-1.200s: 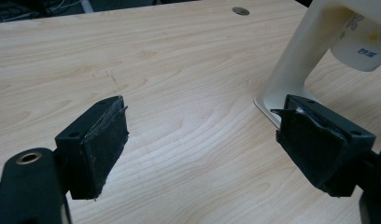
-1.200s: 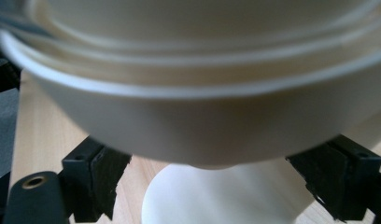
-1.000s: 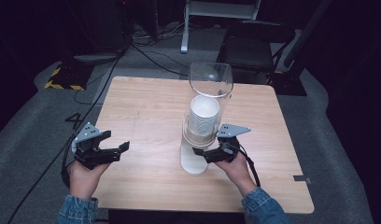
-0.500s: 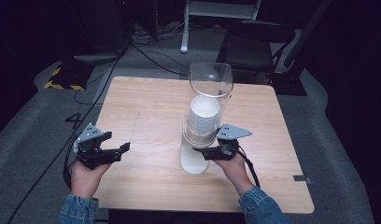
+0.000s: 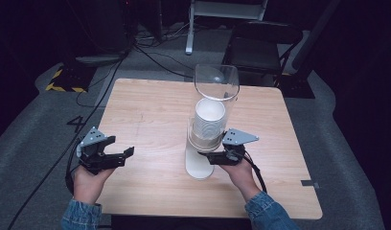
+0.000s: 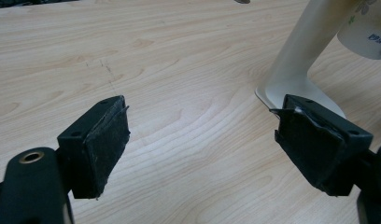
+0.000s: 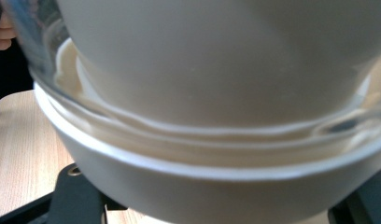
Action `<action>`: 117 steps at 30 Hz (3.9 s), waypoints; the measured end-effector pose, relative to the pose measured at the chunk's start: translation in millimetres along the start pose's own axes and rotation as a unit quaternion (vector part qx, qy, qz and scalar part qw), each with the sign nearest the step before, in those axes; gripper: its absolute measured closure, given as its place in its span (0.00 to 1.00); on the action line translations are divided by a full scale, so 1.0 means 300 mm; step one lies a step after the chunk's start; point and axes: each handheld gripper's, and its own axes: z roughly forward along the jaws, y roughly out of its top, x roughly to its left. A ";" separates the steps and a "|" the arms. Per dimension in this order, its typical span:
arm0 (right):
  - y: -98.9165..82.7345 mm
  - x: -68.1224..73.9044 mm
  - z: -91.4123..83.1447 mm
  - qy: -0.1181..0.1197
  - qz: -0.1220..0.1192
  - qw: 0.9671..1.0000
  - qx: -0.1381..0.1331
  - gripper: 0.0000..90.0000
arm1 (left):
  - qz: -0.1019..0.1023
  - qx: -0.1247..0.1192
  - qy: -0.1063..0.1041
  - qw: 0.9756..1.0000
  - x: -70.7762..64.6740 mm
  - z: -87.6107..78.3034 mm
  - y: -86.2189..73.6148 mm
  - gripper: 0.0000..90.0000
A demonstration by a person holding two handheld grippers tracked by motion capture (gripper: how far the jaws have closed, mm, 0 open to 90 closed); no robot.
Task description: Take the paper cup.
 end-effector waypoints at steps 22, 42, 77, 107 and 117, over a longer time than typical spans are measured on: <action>-0.036 0.002 0.019 0.007 0.011 1.000 0.014 0.39 | 0.002 0.005 -0.003 1.000 -0.006 0.010 -0.003 0.19; -0.042 0.009 0.012 0.023 0.041 0.999 0.022 0.39 | 0.000 0.006 -0.001 1.000 0.003 0.013 -0.008 0.19; -0.084 -0.007 0.042 -0.001 -0.025 0.999 0.044 0.41 | 0.001 0.010 -0.001 1.000 0.005 0.019 -0.012 0.19; -0.155 -0.022 0.029 0.034 0.000 0.991 0.132 0.39 | 0.004 0.019 -0.011 1.000 0.010 0.057 0.003 0.19; -0.172 -0.029 -0.007 0.021 0.008 0.989 0.145 0.40 | 0.010 0.022 -0.021 0.999 0.003 0.094 0.024 0.19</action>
